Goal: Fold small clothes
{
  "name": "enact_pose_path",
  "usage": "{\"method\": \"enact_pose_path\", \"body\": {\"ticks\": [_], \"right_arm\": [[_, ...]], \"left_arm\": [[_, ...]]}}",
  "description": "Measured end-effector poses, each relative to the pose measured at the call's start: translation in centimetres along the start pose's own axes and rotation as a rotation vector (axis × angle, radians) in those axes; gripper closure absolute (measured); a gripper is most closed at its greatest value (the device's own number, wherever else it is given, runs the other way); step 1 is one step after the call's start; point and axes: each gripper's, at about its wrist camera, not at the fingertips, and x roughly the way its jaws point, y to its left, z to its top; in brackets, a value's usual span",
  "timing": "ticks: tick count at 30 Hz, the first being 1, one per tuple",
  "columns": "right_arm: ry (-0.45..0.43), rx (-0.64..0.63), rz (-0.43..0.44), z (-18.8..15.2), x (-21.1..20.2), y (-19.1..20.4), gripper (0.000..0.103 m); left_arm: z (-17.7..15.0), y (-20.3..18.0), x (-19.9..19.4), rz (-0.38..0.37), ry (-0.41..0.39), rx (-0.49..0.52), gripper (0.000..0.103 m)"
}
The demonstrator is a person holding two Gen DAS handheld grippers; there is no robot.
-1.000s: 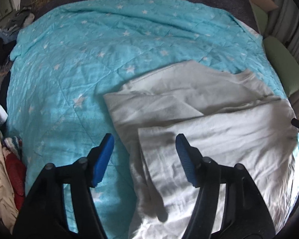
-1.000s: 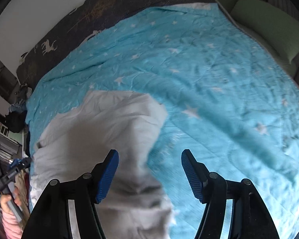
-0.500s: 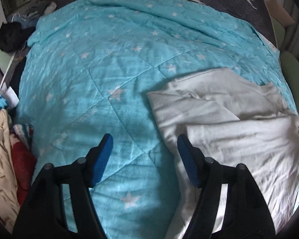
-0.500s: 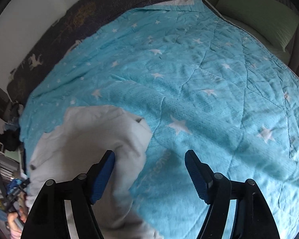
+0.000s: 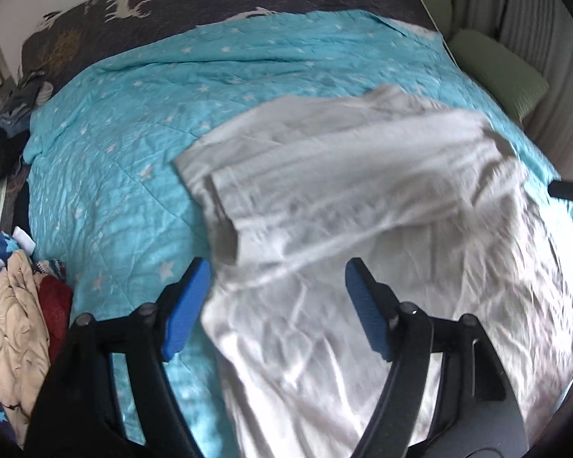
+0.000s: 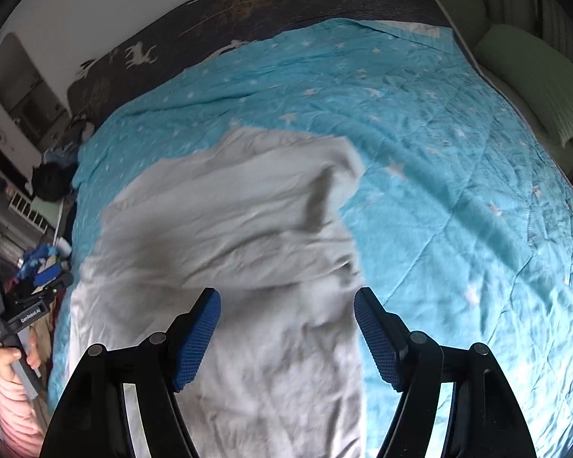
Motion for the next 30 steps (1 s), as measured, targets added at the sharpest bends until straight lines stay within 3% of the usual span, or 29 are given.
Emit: {"method": "enact_pose_path", "body": {"ticks": [5, 10, 15, 16, 20, 25, 30], "right_arm": [[0.028, -0.072, 0.022, -1.1, 0.7, 3.4, 0.029], [0.047, -0.077, 0.005, -1.5, 1.6, 4.0, 0.029], [0.080, -0.032, -0.072, -1.6, 2.9, 1.4, 0.029], [0.090, -0.010, -0.099, -1.6, 3.3, 0.3, 0.029], [0.112, 0.065, -0.211, -2.4, 4.8, -3.6, 0.028], [0.061, 0.070, -0.178, -3.4, 2.7, -4.0, 0.028], [-0.001, 0.043, -0.070, -6.0, -1.0, -3.3, 0.028]], "left_arm": [[-0.9, -1.6, 0.0, -0.005, 0.041, 0.012, 0.027], [-1.8, -1.3, 1.6, 0.014, 0.103, -0.007, 0.026], [-3.2, 1.5, 4.6, 0.065, 0.178, -0.081, 0.025], [-3.7, 2.2, 5.1, 0.050, 0.181, -0.118, 0.020], [-4.8, 3.7, 5.1, -0.010, 0.160, -0.206, 0.017], [-6.2, 4.5, 2.2, -0.057, 0.119, -0.238, 0.017], [-9.9, 6.0, -1.3, -0.074, 0.083, -0.228, 0.017]]}}
